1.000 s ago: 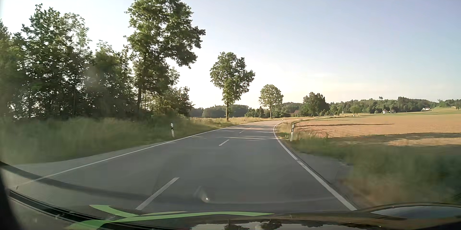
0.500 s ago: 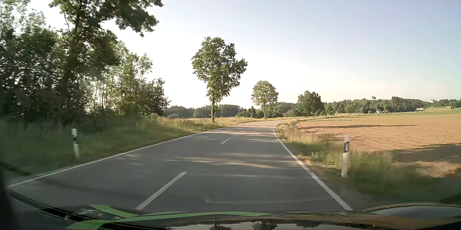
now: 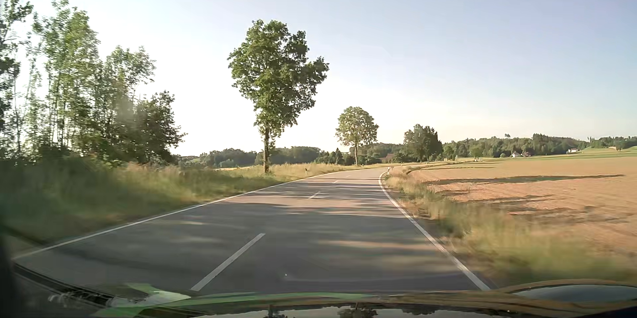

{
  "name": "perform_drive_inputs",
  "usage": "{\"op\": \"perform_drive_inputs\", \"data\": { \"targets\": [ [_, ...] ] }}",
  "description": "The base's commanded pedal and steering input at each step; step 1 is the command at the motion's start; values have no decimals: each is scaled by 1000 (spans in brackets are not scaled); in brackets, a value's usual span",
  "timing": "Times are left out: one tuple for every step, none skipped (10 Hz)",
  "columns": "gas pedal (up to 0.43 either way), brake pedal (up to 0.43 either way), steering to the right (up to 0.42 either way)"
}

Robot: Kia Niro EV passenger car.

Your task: Follow the waypoints while adhering to traffic rules and regulations

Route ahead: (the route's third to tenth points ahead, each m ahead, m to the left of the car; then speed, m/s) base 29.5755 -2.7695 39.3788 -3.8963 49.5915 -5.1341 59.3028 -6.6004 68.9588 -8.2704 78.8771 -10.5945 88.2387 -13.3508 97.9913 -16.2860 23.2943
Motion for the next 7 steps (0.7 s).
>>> {"op": "perform_drive_inputs", "data": {
  "targets": [
    [311, 0, 12],
    [299, 0, 13],
    [299, 0, 15],
    [299, 0, 18],
    [299, 0, 18],
    [299, 0, 18],
    [287, 0, 17]
  ]
}}
